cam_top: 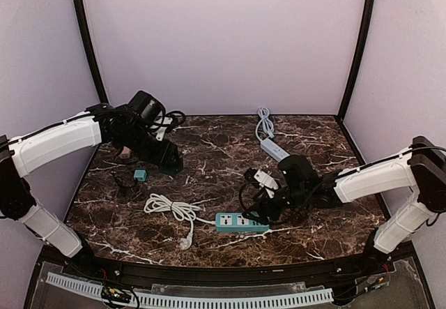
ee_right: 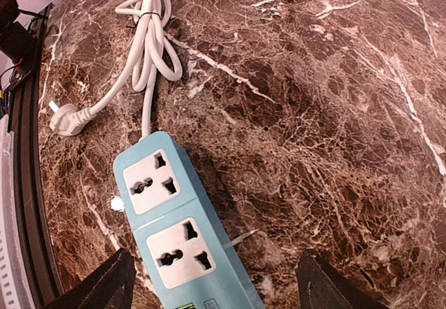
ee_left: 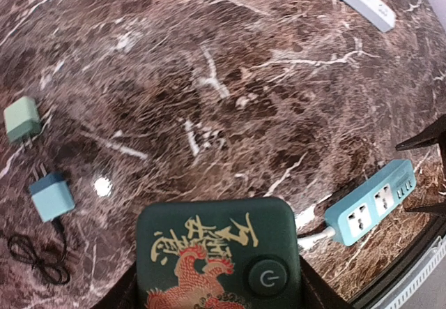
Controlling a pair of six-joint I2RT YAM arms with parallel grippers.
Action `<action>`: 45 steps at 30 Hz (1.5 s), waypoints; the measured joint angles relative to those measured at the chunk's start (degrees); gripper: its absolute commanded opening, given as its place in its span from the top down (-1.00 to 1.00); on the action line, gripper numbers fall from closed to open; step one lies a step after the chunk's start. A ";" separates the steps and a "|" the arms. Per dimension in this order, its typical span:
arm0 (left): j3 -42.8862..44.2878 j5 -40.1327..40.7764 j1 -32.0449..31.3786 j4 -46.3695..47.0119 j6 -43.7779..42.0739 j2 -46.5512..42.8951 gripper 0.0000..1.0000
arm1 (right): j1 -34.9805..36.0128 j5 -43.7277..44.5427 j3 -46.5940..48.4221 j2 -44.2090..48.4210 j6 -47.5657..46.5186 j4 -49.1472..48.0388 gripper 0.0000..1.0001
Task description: Pull the plug off the socket
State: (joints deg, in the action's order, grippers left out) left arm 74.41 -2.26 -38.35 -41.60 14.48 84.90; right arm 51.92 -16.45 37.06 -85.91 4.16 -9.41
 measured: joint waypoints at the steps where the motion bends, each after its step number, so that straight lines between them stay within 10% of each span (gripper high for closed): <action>1: -0.37 0.96 0.63 -1.07 1.09 -0.66 0.76 | 0.15 0.04 0.63 -0.76 -0.44 0.44 -0.59; 10: -0.76 3.78 9.35 -5.92 6.21 0.76 0.85 | 1.40 -0.02 3.10 -4.94 -2.14 3.54 -0.58; 25: 14.32 -4.22 14.78 -9.68 2.69 28.11 0.74 | 1.57 0.02 4.48 -6.25 -3.08 5.27 -0.58; 45: 19.12 -7.17 14.99 -9.77 1.60 32.54 -0.19 | 1.57 1.97 4.52 -6.45 -3.06 6.12 -0.71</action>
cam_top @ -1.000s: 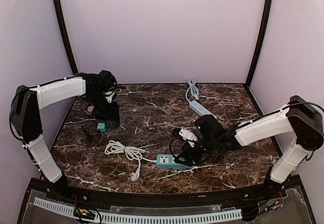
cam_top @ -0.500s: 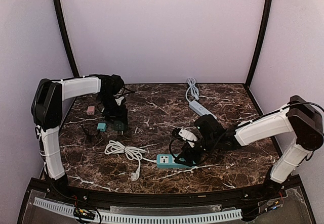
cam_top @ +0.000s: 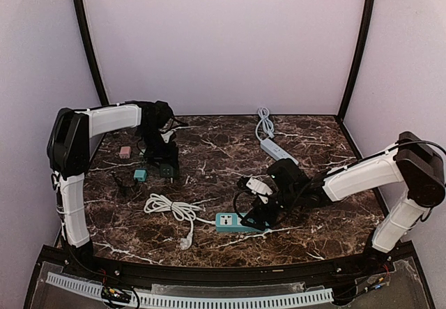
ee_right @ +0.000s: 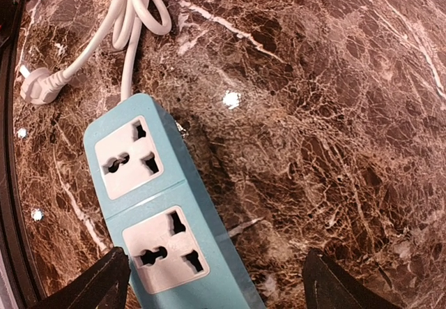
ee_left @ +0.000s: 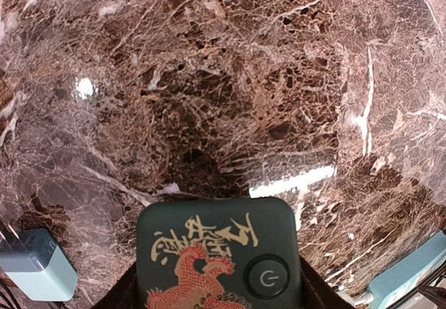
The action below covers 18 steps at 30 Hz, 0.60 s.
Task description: Pull the plug off the socket
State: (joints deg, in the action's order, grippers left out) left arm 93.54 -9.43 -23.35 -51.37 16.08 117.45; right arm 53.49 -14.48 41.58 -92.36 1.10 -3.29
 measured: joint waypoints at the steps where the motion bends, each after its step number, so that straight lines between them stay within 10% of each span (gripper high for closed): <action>1: 0.46 0.00 -0.02 0.02 0.00 0.35 -0.22 | 0.00 0.09 0.02 0.00 0.00 0.09 -0.71; 10: 2.71 0.85 0.00 0.20 -0.61 2.80 -0.87 | 0.02 0.68 0.20 0.00 0.04 0.26 -0.73; 18: 3.10 1.68 -0.02 0.28 -0.72 2.82 -0.98 | 0.02 0.87 0.20 0.02 0.02 0.33 -0.76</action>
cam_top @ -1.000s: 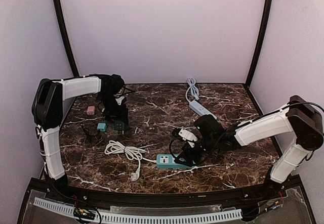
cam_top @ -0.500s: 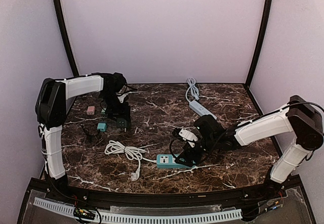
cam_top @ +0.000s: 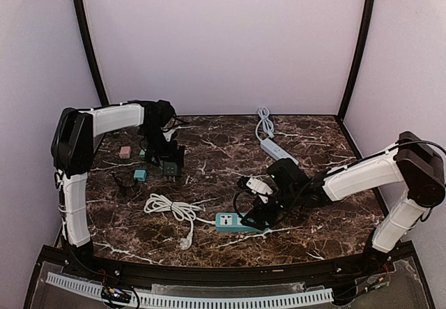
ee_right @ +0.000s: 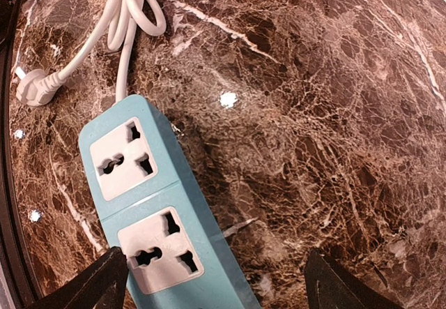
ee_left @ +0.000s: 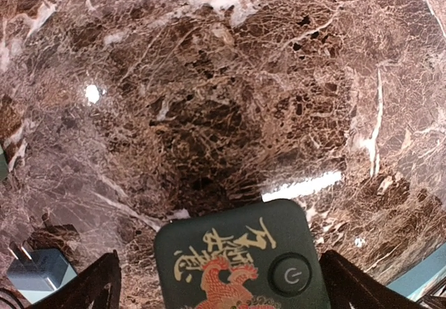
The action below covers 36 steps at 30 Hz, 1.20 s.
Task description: Pull the plug off the socket
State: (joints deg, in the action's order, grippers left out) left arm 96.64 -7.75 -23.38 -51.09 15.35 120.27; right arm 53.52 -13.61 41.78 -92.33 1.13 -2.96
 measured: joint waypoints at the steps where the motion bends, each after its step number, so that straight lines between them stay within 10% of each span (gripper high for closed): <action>1: 0.00 0.26 -0.04 0.00 -0.09 -0.20 -0.98 | 0.00 0.00 0.00 0.00 -0.02 0.02 -0.79; 19: -16.85 6.21 -0.98 20.83 2.01 -40.50 -0.97 | 5.16 2.10 5.70 -0.15 -5.27 4.39 -0.97; 36: -25.97 -1.44 -1.62 30.56 3.72 -46.47 -0.97 | 9.40 10.47 14.16 -11.82 -8.17 10.69 -0.69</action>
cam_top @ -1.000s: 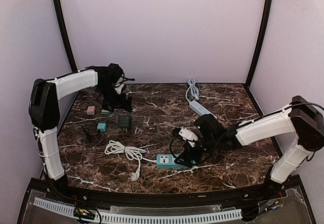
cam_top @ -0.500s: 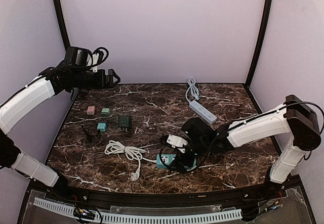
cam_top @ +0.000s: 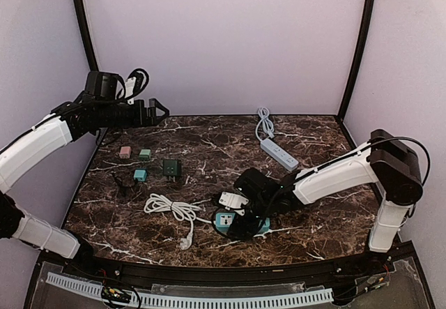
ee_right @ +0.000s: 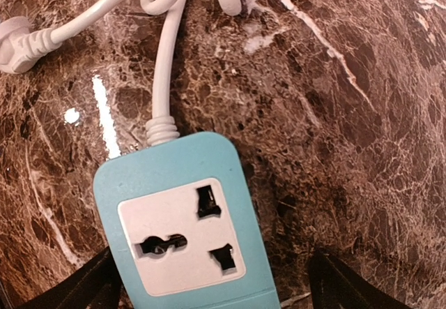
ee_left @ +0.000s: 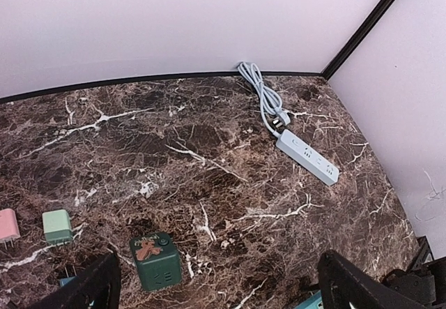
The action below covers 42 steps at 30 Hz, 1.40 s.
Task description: Pull the plug off the socket
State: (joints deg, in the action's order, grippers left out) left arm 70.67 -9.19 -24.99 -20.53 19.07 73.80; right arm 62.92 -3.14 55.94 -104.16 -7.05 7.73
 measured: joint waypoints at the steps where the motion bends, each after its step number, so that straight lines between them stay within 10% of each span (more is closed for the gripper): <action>1: 0.00 -0.04 -0.02 0.04 0.04 0.00 -0.97 | 0.00 -0.07 0.00 0.00 0.15 0.13 -0.60; 7: -0.02 -0.15 -0.04 1.42 0.07 0.00 -0.97 | -0.02 -0.31 -2.93 2.58 1.86 0.15 0.22; 25: 0.37 -1.55 -0.74 2.43 0.02 0.44 -0.97 | 0.33 1.20 -14.14 17.07 21.31 6.99 1.00; 42: 0.66 0.79 -3.34 -0.83 -2.38 1.53 -0.97 | -21.62 2.01 -7.48 15.34 28.74 5.62 1.00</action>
State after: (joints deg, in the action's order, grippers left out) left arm 71.33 -8.40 -28.34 -21.37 16.69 75.33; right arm 41.30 -1.13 48.47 -88.82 21.69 13.34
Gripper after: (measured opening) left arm 0.987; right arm 0.483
